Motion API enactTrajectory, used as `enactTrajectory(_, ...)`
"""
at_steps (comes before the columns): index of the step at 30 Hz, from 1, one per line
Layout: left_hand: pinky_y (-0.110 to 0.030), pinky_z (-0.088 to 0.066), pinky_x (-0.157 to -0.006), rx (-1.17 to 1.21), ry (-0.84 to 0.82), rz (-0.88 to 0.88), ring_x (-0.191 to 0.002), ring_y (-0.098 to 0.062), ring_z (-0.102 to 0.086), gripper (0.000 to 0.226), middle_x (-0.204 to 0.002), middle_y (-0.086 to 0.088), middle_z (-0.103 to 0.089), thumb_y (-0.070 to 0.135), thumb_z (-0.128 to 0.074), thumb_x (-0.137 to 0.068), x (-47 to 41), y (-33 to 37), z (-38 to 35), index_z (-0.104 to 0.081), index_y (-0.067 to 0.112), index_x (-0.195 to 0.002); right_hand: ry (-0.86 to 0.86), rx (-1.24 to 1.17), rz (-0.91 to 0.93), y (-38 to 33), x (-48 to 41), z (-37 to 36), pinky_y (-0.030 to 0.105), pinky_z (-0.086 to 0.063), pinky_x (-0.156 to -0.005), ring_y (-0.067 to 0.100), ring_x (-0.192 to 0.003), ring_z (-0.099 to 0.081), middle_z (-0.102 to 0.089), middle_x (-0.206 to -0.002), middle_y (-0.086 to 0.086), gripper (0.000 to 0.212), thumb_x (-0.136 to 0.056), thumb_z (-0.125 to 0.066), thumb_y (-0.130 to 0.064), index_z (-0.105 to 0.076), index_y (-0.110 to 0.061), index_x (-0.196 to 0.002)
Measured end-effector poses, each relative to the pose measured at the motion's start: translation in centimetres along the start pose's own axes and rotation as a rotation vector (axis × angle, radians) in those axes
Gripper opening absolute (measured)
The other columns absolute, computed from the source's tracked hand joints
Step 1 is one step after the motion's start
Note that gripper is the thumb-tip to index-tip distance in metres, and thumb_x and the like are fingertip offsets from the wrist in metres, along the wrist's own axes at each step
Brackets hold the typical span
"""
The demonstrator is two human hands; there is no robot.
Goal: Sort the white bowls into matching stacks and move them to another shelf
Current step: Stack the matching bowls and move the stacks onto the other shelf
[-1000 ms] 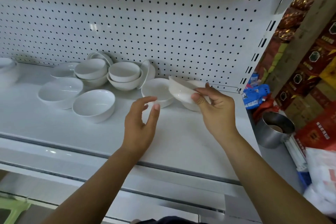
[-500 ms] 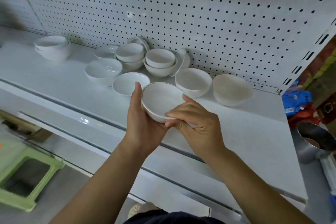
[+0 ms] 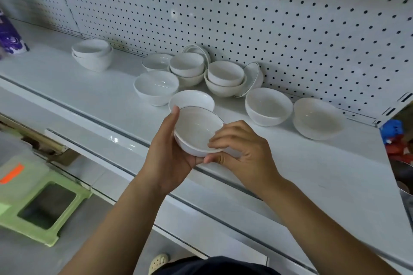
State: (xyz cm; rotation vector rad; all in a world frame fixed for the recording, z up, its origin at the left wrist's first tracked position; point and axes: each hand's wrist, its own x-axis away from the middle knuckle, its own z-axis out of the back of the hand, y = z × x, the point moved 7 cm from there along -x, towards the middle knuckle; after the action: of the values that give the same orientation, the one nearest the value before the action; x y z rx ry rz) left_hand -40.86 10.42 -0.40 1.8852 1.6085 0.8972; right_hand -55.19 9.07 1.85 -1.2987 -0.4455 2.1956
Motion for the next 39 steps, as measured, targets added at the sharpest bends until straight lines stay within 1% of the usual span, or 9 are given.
enactTrajectory(5, -0.055, -0.056, -0.088, -0.049, 0.014, 0.013, -0.121, -0.043, -0.064, 0.053, -0.129, -0.024, -0.067, 0.047, -0.044, -0.103, -1.5, 2.1, 1.7, -0.063, 0.007, -0.133, 0.073, 0.033, -0.059, 0.8, -2.1, 0.8, 0.027, -0.050, -0.091, 0.019, -0.099, -0.065, -0.073, -0.098, -0.001, 0.039, -0.082, -0.079, -0.044, -0.077, -0.007, -0.096)
enactTrajectory(11, -0.079, -0.039, -0.100, -0.071, 0.060, 0.042, -0.125, -0.045, -0.061, 0.048, -0.120, -0.014, -0.072, 0.052, -0.042, -0.101, -3.5, 3.6, 4.1, -0.069, 0.019, -0.123, 0.309, 0.246, -0.510, 6.8, -7.0, 4.9, 0.016, -0.045, -0.082, 0.016, -0.098, -0.066, -0.070, -0.098, -0.009, 0.006, -0.096, -0.068, -0.033, -0.072, -0.028, -0.096)
enactTrajectory(16, -0.064, -0.048, -0.082, -0.060, 0.054, 0.008, -0.110, -0.040, -0.066, 0.047, -0.107, -0.006, -0.073, 0.056, -0.037, -0.100, -5.0, 5.4, 5.3, -0.074, 0.027, -0.099, 0.268, 0.462, -0.757, 13.3, -10.2, 7.1, 0.029, -0.043, -0.092, 0.024, -0.110, -0.065, -0.073, -0.114, 0.005, 0.031, -0.099, -0.062, -0.036, -0.070, -0.010, -0.114)
enactTrajectory(21, -0.059, -0.045, -0.083, -0.084, 0.048, -0.009, -0.113, -0.040, -0.064, 0.047, -0.111, -0.007, -0.071, 0.058, -0.038, -0.098, -6.4, 6.3, 6.1, -0.070, 0.025, -0.108, 0.099, 0.546, -0.831, 15.2, -11.7, 6.0, 0.023, -0.036, -0.090, 0.026, -0.124, -0.059, -0.071, -0.127, 0.006, 0.037, -0.102, -0.055, -0.038, -0.067, -0.017, -0.130)
enactTrajectory(24, -0.057, -0.044, -0.087, -0.071, 0.004, -0.016, -0.111, -0.036, -0.064, 0.048, -0.110, -0.008, -0.070, 0.057, -0.039, -0.098, -6.7, 6.2, 6.1, -0.073, 0.024, -0.104, 0.117, 0.616, -0.815, 15.5, -12.3, 6.0, 0.026, -0.041, -0.086, 0.027, -0.116, -0.063, -0.075, -0.115, 0.006, 0.030, -0.101, -0.056, -0.036, -0.075, -0.018, -0.114)
enactTrajectory(26, -0.051, -0.046, -0.091, -0.051, -0.009, -0.033, -0.106, -0.030, -0.066, 0.049, -0.104, -0.006, -0.072, 0.052, -0.037, -0.102, -6.9, 6.1, 6.1, -0.076, 0.022, -0.097, 0.137, 0.659, -0.825, 16.3, -12.3, 6.3, 0.031, -0.046, -0.079, 0.030, -0.100, -0.065, -0.074, -0.087, 0.004, 0.026, -0.098, -0.058, -0.033, -0.076, -0.017, -0.088)
enactTrajectory(29, -0.041, -0.049, -0.089, -0.052, -0.026, -0.040, -0.101, -0.023, -0.067, 0.048, -0.100, -0.004, -0.072, 0.047, -0.033, -0.105, -7.3, 6.0, 5.8, -0.072, 0.019, -0.103, 0.149, 0.745, -0.887, 17.2, -12.1, 6.6, 0.030, -0.034, -0.064, 0.031, -0.077, -0.056, -0.048, -0.058, -0.001, 0.041, -0.097, -0.054, -0.027, -0.051, -0.016, -0.058)
enactTrajectory(33, -0.039, -0.051, -0.088, -0.063, -0.066, 0.012, -0.098, -0.020, -0.069, 0.049, -0.099, -0.002, -0.075, 0.048, -0.032, -0.104, -7.8, 5.9, 5.3, -0.071, 0.018, -0.107, 0.173, 0.844, -0.926, 17.3, -12.3, 6.4, 0.031, -0.037, -0.065, 0.034, -0.083, -0.060, -0.055, -0.071, 0.007, 0.035, -0.098, -0.049, -0.029, -0.065, -0.009, -0.075)
enactTrajectory(39, -0.038, -0.058, -0.089, -0.142, -0.215, 0.137, -0.127, -0.023, -0.063, 0.056, -0.130, -0.003, -0.071, 0.066, -0.042, -0.094, -7.5, 5.7, 4.9, -0.074, 0.029, -0.120, 0.125, 1.047, -0.826, 16.0, -13.5, 6.3, 0.033, -0.041, -0.068, 0.039, -0.087, -0.063, -0.069, -0.089, 0.017, 0.033, -0.101, -0.045, -0.027, -0.072, -0.009, -0.097)
